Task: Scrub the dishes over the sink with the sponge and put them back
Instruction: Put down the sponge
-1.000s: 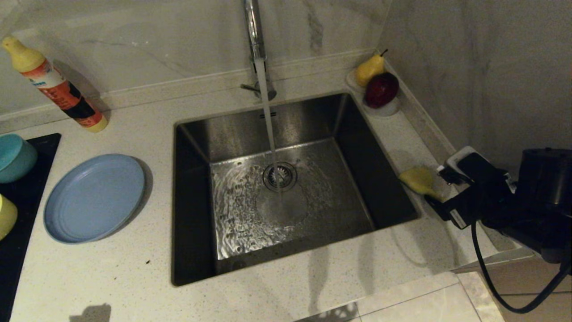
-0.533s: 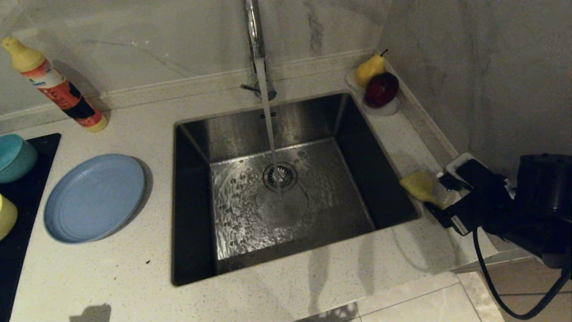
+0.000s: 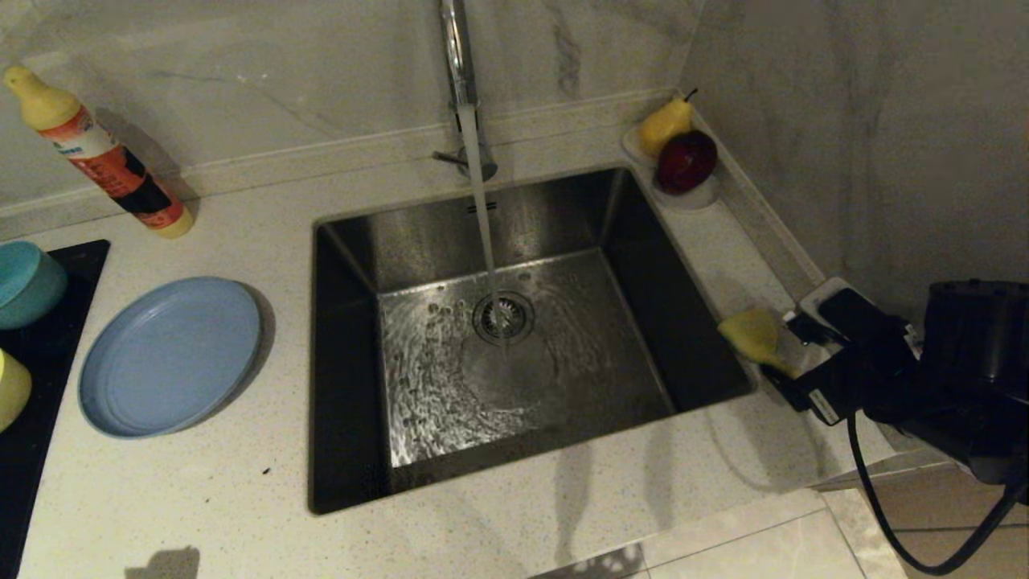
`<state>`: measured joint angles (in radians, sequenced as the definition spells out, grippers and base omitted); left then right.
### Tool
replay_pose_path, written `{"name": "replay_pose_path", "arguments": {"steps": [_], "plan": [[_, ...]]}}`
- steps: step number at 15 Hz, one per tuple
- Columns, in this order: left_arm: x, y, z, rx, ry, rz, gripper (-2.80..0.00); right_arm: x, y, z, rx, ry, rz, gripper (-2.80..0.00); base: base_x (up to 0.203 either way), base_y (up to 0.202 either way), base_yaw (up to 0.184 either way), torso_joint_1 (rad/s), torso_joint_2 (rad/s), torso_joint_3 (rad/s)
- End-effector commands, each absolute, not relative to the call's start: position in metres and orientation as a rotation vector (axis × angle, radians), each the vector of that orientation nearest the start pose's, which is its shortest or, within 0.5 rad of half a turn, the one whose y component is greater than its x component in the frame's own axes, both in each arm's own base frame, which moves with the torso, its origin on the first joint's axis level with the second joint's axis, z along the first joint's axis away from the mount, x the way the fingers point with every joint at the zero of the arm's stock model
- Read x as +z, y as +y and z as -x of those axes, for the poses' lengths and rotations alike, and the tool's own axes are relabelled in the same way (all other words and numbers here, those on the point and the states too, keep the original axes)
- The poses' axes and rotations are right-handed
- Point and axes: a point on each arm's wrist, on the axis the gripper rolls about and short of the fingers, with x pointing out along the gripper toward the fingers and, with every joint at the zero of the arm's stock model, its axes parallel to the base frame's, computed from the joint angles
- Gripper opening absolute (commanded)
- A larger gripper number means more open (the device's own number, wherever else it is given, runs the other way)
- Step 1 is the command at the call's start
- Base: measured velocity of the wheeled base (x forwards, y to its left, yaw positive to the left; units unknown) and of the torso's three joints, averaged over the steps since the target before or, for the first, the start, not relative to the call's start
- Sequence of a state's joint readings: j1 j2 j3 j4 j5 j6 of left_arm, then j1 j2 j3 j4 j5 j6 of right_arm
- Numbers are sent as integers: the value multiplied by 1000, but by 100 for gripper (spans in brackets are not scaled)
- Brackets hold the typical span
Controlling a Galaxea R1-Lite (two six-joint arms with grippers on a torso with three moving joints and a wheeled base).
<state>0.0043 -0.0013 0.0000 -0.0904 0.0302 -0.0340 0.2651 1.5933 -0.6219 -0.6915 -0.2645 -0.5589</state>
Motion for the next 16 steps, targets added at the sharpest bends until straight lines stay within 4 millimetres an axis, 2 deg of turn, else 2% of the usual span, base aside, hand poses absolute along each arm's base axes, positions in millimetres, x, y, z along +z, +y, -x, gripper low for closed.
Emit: {"name": "replay_pose_path", "arguments": {"steps": [1, 9, 16], "plan": [[75, 1, 20, 34, -57, 36, -280, 169, 64, -259, 77, 267, 632, 0, 0, 0, 0, 0, 0, 0], [75, 1, 20, 34, -56, 35, -280, 174, 62, -246, 120, 263, 588, 0, 0, 0, 0, 0, 0, 0], [75, 1, 20, 34, -54, 34, -280, 174, 57, -252, 114, 263, 545, 0, 0, 0, 0, 0, 0, 0]]}}
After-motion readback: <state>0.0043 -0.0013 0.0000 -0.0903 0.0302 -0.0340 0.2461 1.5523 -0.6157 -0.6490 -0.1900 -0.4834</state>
